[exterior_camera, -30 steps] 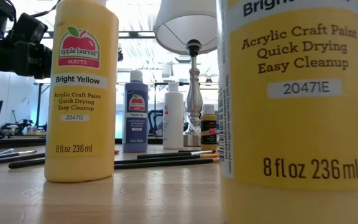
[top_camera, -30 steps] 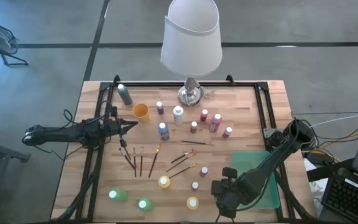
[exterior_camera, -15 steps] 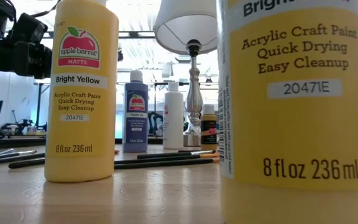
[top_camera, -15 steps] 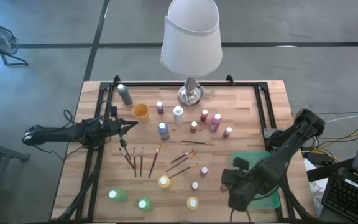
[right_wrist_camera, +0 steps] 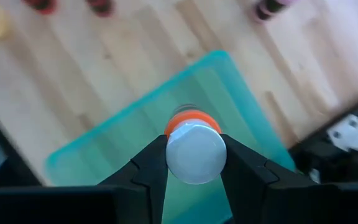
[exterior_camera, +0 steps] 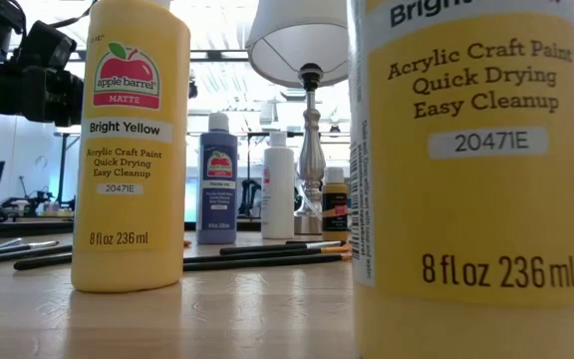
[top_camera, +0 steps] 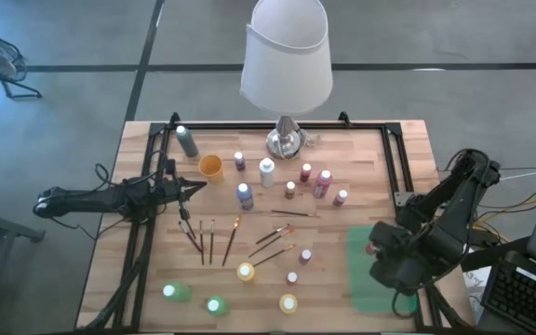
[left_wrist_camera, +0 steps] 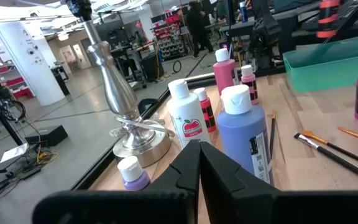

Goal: Pick & Place Paint Supplies
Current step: Put the orange paint bottle into the the green bin

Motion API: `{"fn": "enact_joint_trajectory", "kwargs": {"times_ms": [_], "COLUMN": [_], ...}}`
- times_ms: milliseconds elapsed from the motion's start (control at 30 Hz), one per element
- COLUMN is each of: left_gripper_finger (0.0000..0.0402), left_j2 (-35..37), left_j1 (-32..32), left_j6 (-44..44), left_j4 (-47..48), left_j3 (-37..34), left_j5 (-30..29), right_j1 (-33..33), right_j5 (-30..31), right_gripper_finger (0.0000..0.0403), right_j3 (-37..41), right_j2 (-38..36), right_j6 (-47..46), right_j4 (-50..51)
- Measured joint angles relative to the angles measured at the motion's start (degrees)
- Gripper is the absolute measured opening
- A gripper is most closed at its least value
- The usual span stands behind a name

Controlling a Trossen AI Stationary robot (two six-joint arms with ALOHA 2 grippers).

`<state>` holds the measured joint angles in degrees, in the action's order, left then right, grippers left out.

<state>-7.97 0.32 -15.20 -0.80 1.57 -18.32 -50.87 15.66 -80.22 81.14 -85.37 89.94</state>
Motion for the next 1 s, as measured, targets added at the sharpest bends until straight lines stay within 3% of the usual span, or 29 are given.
{"fn": "enact_joint_trajectory", "kwargs": {"times_ms": [233,600,767,1000], "left_gripper_finger": [0.0013,0.0013,0.0013,0.0013], "left_j2": [0.0,0.0,0.0,0.0], "left_j1": [0.0,0.04,0.04,0.04], "left_j6": [0.01,0.02,0.02,0.0], "left_j4": [-0.01,0.0,-0.01,-0.01], "left_j3": [0.01,0.0,0.01,0.01], "left_j5": [0.01,0.0,0.02,0.02], "right_j1": [-0.13,-0.35,-1.12,-4.29], "right_j5": [1.09,2.0,-2.79,-4.08], "right_gripper_finger": [0.0112,0.0114,0.0114,0.0117], "right_j3": [9.07,26.89,30.6,32.78], "right_j2": [-4.71,-14.42,-15.9,-17.16], "right_j6": [-2.18,-4.71,-6.93,-12.01], "right_j4": [-3.24,-17.45,-17.91,-17.92]}}
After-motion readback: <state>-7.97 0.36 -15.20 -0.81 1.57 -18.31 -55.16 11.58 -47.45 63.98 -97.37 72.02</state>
